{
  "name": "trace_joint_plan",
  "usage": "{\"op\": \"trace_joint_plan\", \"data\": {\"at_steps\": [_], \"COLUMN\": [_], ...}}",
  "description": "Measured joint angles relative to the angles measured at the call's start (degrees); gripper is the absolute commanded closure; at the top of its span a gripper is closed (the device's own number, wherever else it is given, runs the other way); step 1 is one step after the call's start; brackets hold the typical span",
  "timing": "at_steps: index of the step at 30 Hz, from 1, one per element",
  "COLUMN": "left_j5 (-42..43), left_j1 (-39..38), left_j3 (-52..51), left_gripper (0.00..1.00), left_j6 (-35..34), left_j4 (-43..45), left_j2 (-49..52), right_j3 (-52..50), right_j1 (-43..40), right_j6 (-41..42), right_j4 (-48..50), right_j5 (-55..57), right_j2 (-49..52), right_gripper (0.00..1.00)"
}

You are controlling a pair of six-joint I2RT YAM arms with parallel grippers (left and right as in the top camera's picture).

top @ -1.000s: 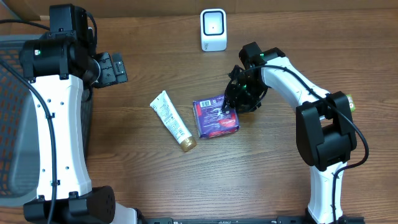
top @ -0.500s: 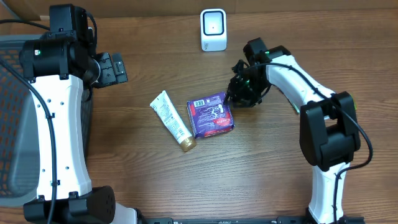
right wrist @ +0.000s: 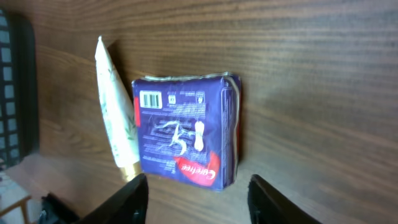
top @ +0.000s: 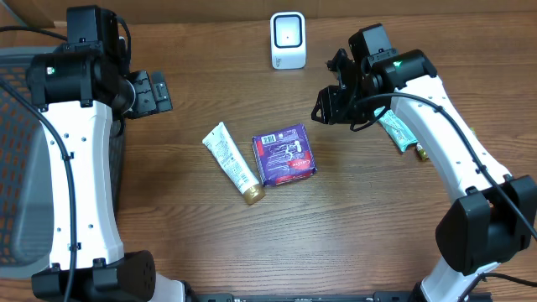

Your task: Scan the item barcode

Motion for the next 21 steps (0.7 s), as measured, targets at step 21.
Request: {"op": "trace_joint_plan", "data": {"at_steps": [21], "left_j5": [0.0], "left_j1": [0.0], "left_j3": [0.0], "left_gripper": [0.0], "left_j6": [0.0], "left_j4": [0.0], "left_j2": [0.0], "right_j3": [-24.9], "right_j1": [1.9], "right_j6": [-1.9], "right_j4": [27.0], "right_j5": [-6.8], "right_j2": [0.1], "right_gripper": [0.17]}}
